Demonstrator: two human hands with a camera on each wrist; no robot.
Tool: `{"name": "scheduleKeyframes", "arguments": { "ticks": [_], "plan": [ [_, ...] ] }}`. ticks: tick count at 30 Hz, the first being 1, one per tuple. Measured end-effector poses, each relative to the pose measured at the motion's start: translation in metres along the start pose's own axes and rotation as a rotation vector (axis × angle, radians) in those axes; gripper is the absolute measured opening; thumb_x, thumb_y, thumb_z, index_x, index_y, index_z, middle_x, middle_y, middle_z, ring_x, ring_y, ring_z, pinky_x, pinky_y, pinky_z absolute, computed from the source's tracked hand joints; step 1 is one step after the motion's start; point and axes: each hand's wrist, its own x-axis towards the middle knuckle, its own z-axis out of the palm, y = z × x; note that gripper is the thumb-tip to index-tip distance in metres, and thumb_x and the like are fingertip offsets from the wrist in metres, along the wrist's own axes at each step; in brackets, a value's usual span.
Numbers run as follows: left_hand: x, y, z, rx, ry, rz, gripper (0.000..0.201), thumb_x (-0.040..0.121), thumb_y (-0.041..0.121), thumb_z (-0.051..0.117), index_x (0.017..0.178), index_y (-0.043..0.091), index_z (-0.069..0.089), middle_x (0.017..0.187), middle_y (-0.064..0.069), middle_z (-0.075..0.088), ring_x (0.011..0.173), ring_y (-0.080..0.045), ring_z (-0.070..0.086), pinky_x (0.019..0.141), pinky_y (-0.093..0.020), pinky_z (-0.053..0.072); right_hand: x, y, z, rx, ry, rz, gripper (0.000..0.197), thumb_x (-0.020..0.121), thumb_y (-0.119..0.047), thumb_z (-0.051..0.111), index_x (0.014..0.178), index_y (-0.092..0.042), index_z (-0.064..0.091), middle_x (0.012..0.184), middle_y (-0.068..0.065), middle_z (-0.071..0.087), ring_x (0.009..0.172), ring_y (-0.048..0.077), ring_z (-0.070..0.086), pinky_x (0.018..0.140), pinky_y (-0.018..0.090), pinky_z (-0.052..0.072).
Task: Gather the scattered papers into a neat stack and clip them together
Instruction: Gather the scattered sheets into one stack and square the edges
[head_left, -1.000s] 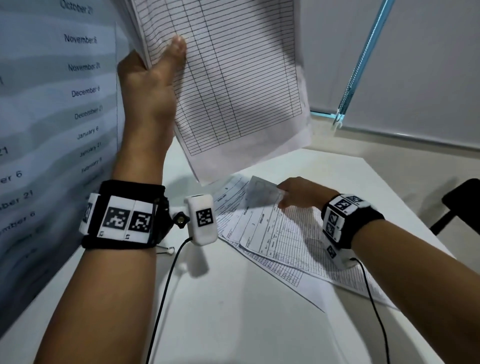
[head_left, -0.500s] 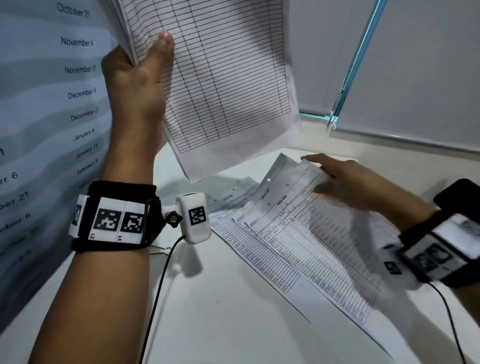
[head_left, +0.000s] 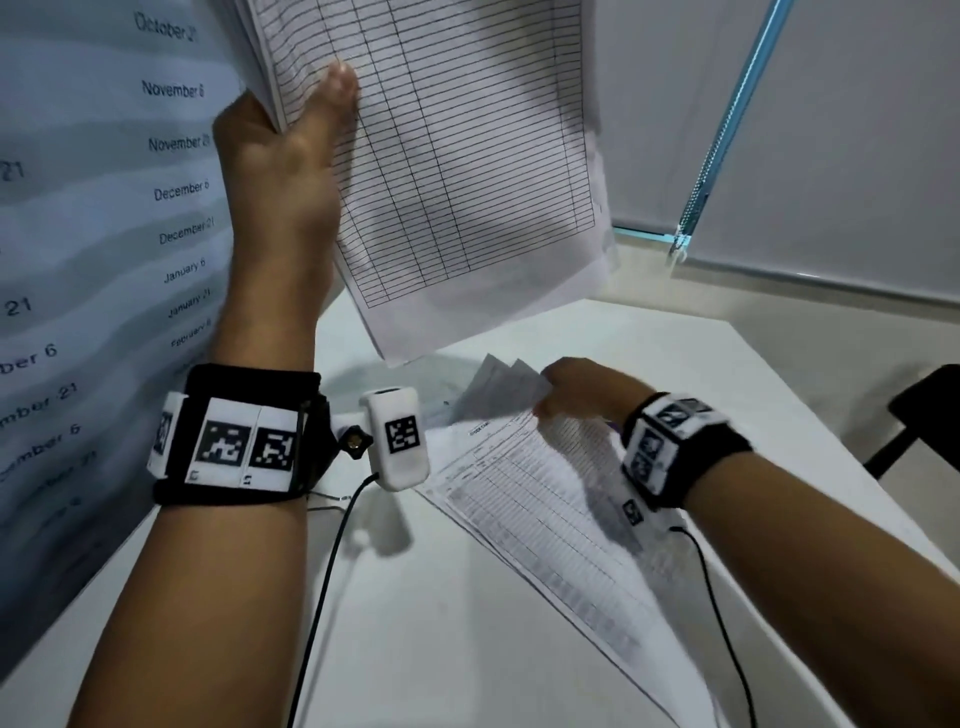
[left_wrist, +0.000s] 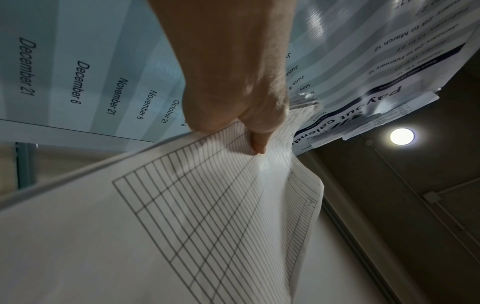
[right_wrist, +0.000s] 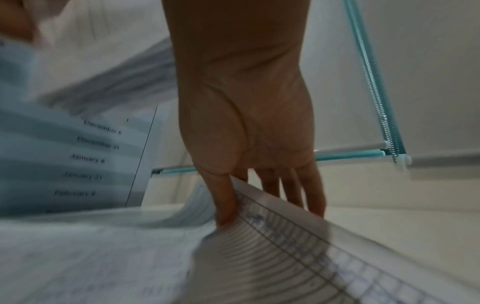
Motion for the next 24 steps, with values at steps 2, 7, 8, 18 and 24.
{"name": "scheduleKeyframes", "arguments": {
  "ticks": [2, 7, 8, 18, 24],
  "plan": [
    [0.002, -0.002, -0.001, 0.013, -0.005, -0.004, 0.038, 0.093, 0.033, 0.074, 0.076, 0.028, 0.04, 0.079, 0.014, 0.053, 0.063, 0.017, 0.057, 0.072, -0.008, 0.051, 0.019, -0.003, 0.016, -0.061, 0.04, 0.049, 0.043, 0.082, -0.031, 0.077, 0.118, -0.011, 0.067, 0.122, 0.01, 0.068, 0.109, 0.029, 0.065, 0.089, 0.035, 0.054],
    [0.008, -0.006, -0.004, 0.008, -0.002, -0.015, 0.032, 0.094, 0.029, 0.073, 0.079, 0.027, 0.045, 0.075, 0.018, 0.061, 0.072, 0.013, 0.064, 0.07, -0.008, 0.049, 0.033, -0.005, 0.014, 0.007, 0.07, 0.174, 0.064, 0.079, -0.031, 0.084, 0.127, -0.009, 0.048, 0.123, 0.012, 0.061, 0.114, 0.033, 0.061, 0.085, 0.039, 0.05],
    [0.009, -0.007, -0.004, 0.002, 0.001, -0.013, 0.031, 0.094, 0.028, 0.073, 0.08, 0.026, 0.046, 0.076, 0.018, 0.062, 0.069, 0.015, 0.064, 0.068, -0.006, 0.049, 0.032, -0.004, 0.012, 0.041, 0.06, 0.203, 0.068, 0.078, -0.031, 0.084, 0.127, -0.008, 0.046, 0.119, 0.012, 0.062, 0.113, 0.033, 0.062, 0.084, 0.04, 0.051],
    [0.026, -0.029, -0.011, 0.304, 0.068, 0.203, 0.033, 0.093, 0.034, 0.071, 0.11, 0.006, 0.075, 0.096, 0.01, 0.073, 0.08, 0.009, 0.068, 0.074, -0.01, 0.054, -0.063, 0.02, -0.022, 0.391, 0.054, -0.063, 0.007, 0.091, -0.026, 0.072, 0.097, -0.026, 0.069, 0.089, -0.013, 0.069, 0.081, 0.009, 0.067, 0.082, 0.028, 0.05],
    [0.023, -0.051, 0.006, 0.419, 0.038, 0.159, 0.044, 0.092, 0.041, 0.071, 0.108, 0.0, 0.073, 0.107, -0.008, 0.075, 0.098, -0.02, 0.072, 0.084, -0.028, 0.058, -0.166, 0.044, -0.071, 0.769, 0.458, -0.104, 0.009, 0.09, -0.029, 0.073, 0.092, -0.02, 0.073, 0.084, 0.008, 0.075, 0.07, 0.023, 0.066, 0.065, 0.037, 0.05]
  ]
}}
